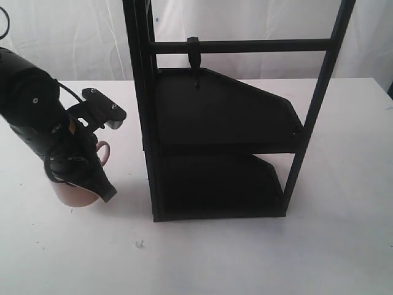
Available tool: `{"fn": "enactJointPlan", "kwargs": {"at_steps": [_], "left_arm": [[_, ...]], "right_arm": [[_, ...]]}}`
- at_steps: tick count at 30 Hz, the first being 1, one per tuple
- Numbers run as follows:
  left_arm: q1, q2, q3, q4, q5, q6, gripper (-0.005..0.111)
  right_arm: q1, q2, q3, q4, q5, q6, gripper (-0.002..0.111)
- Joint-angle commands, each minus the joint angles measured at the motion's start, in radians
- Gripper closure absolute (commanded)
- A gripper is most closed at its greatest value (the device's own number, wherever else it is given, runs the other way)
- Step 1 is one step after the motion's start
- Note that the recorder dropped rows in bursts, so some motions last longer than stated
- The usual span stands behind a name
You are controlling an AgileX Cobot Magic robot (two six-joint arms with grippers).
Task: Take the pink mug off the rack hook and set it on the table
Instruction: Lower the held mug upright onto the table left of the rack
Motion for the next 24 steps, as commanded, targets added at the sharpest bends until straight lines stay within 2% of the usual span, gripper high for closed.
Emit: {"fn": "enactJointPlan", "kwargs": {"at_steps": [1, 10, 24], "left_arm": [[-0.001, 0.014, -0.006, 0.008, 0.004, -0.004, 0.107], [-0.001, 0.031, -0.006, -0.103, -0.050, -0.004, 0.107], [-0.001, 0.033, -0.006, -0.145, -0.058, -0.004, 0.107]], "right_arm": [[-0.005, 0.001, 0.001, 0.004, -0.009, 0.001, 0.108], [-0.005, 0.001, 0.001, 0.004, -0.009, 0.001, 0.108], [-0.005, 0.001, 0.001, 0.004, -0.009, 0.001, 0.108]]}}
